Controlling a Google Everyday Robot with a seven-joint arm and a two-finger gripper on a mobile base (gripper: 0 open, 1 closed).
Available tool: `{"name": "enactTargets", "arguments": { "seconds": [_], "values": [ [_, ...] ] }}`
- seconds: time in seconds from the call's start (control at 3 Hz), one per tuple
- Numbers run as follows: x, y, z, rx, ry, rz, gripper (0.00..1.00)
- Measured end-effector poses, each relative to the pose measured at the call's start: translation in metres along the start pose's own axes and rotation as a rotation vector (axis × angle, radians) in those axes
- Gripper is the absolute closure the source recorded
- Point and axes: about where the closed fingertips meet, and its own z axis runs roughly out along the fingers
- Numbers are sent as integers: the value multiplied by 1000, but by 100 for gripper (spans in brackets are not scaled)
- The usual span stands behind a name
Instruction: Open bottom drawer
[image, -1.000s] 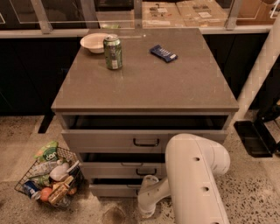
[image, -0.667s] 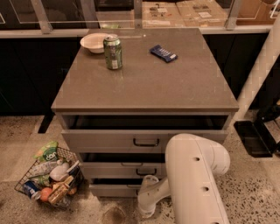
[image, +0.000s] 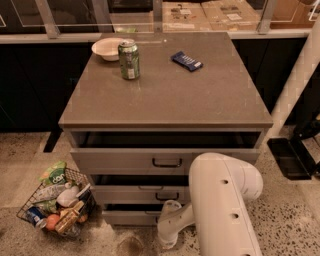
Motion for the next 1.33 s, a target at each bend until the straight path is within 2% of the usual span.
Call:
{"name": "enactTargets", "arguments": {
  "seconds": [0.33,1.33],
  "values": [
    [0,0,0,0,0,0,85],
    [0,0,0,0,0,0,16]
  ]
}}
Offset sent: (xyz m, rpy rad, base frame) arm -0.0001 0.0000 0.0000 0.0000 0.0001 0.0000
